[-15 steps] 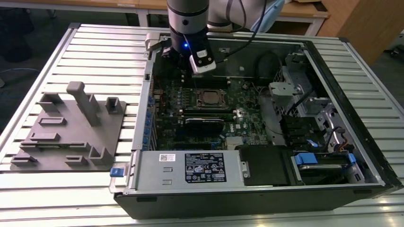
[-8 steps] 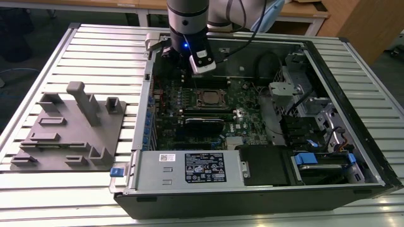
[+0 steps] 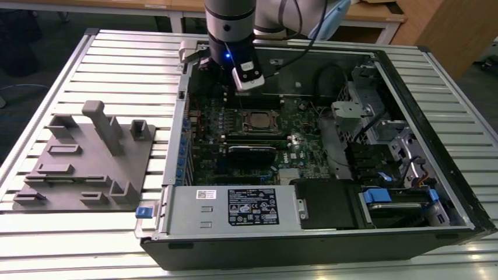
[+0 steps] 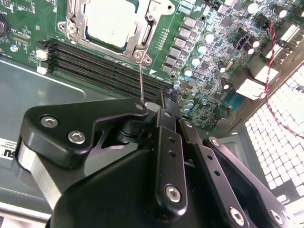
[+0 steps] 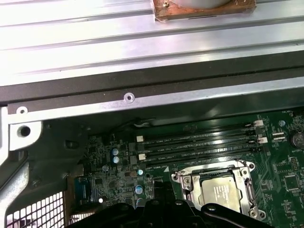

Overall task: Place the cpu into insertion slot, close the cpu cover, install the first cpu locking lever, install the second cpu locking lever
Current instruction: 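Install the first cpu locking lever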

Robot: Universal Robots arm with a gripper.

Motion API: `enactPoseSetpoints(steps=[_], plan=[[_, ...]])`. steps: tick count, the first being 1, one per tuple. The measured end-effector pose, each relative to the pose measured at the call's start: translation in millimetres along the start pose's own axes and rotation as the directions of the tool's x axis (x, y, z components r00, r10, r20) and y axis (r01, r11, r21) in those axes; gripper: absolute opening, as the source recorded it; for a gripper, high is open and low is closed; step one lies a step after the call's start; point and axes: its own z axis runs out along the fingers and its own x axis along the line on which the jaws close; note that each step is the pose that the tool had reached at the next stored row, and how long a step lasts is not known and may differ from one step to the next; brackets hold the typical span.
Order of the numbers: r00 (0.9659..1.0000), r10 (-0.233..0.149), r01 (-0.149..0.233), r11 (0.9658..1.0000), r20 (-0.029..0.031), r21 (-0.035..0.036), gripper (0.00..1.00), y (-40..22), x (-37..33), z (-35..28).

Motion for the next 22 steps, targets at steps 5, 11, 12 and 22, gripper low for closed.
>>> enactPoseSetpoints(steps=[5,11,12,22], plan=[[1.0,0.0,0.0,1.0,-0.0001,-0.0005,0.11,2.2,0.4,1.1],[1.0,0.001,-0.001,0.9999,-0.0021,-0.0141,0.11,2.7,0.5,1.7],[1.0,0.001,-0.001,0.9999,-0.0021,-0.0142,0.11,2.7,0.5,1.7],[1.0,0.001,-0.001,0.9994,-0.0055,-0.0359,0.11,2.6,0.1,1.8]])
